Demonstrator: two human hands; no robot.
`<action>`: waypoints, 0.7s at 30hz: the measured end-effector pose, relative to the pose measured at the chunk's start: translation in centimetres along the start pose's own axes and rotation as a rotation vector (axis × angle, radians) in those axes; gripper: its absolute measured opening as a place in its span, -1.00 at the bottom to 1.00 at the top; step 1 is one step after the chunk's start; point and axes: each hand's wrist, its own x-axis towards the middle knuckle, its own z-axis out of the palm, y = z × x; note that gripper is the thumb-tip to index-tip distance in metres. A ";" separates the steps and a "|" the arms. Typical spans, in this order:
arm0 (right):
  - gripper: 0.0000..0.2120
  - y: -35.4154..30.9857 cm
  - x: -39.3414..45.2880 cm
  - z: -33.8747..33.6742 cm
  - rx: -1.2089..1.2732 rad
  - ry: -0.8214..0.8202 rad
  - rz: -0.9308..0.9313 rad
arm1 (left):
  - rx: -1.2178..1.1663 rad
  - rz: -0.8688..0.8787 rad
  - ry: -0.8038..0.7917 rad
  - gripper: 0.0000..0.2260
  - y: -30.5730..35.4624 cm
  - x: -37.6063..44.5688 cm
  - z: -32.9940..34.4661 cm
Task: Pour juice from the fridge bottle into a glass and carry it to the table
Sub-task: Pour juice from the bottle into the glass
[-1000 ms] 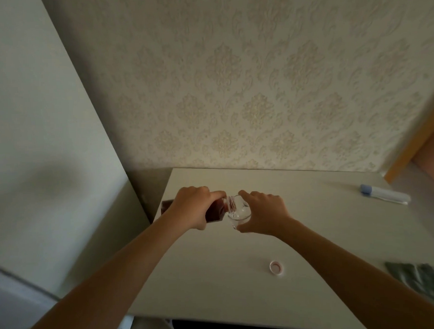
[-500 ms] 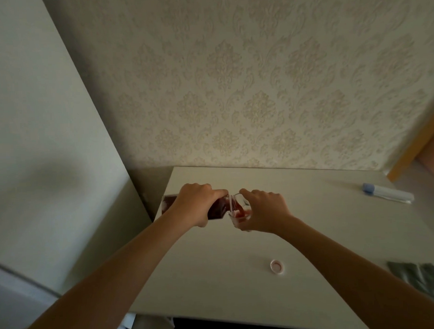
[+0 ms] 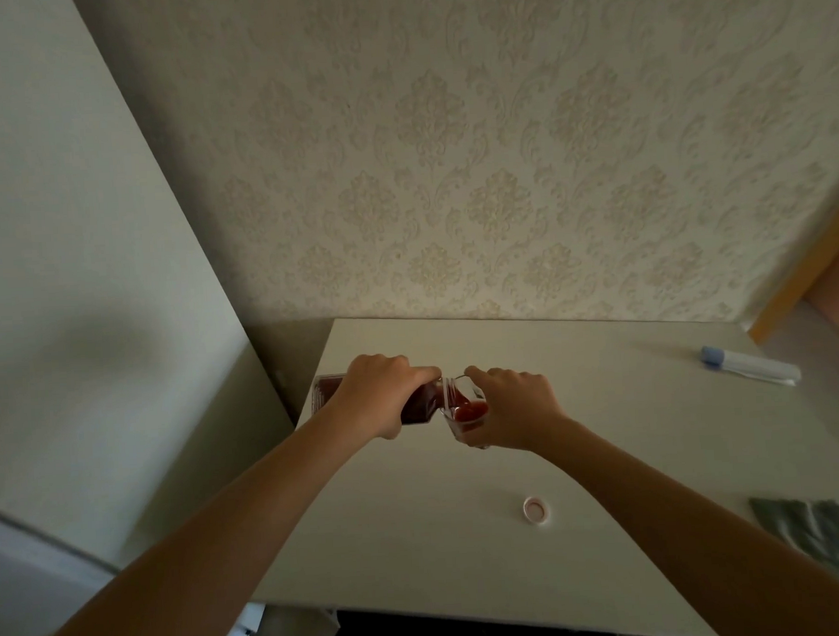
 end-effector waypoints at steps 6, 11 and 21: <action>-0.31 -0.1 -0.1 0.3 0.010 -0.009 0.005 | -0.016 -0.008 0.001 -0.28 -0.1 -0.1 0.2; -0.27 -0.2 -0.2 0.6 0.053 -0.014 0.033 | -0.076 -0.026 0.027 -0.28 0.0 -0.2 0.4; -0.27 -0.1 -0.4 0.8 0.124 -0.003 0.061 | -0.191 -0.065 0.065 -0.22 -0.3 -0.4 1.8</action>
